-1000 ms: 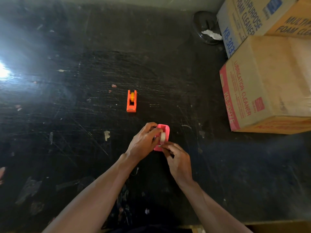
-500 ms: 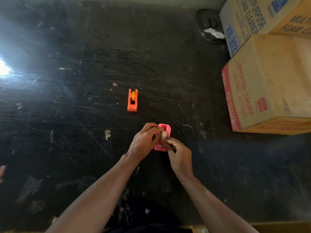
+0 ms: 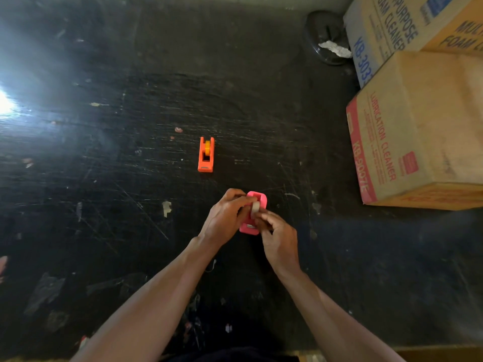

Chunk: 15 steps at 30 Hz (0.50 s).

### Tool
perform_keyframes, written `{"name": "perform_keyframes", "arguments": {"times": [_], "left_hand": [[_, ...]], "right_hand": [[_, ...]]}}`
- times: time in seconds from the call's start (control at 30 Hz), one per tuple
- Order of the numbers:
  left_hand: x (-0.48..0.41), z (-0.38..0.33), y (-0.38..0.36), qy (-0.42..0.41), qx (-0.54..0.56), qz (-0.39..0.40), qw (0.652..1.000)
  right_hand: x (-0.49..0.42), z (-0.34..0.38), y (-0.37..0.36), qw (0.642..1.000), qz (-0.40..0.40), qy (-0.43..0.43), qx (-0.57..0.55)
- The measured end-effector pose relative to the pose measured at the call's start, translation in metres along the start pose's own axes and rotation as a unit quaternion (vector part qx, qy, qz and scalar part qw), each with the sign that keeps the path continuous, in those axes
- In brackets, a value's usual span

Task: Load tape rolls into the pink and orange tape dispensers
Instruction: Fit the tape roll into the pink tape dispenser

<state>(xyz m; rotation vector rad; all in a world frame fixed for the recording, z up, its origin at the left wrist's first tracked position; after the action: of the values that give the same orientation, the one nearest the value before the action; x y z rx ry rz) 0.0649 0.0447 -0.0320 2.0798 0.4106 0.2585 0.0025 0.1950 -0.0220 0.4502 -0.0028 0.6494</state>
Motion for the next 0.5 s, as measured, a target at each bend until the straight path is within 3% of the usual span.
{"name": "perform_keyframes", "arguments": {"times": [0.5], "left_hand": [[-0.002,0.005,-0.001,-0.006,0.029,0.016,0.999]], "right_hand": [[0.019,-0.002,0.0,0.997,0.022,0.034,0.061]]}}
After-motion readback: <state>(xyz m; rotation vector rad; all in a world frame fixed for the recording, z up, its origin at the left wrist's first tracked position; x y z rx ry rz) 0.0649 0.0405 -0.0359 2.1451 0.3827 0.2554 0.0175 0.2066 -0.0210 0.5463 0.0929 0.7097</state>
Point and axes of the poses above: each hand's wrist, its own x-axis away from the middle knuckle, its own y-axis out of the back of the hand, z = x × y, the point moved 3 cm from there along -x, towards the middle knuckle, and after that the axes turned 15 degrees about -x, right-handed, at the moved point
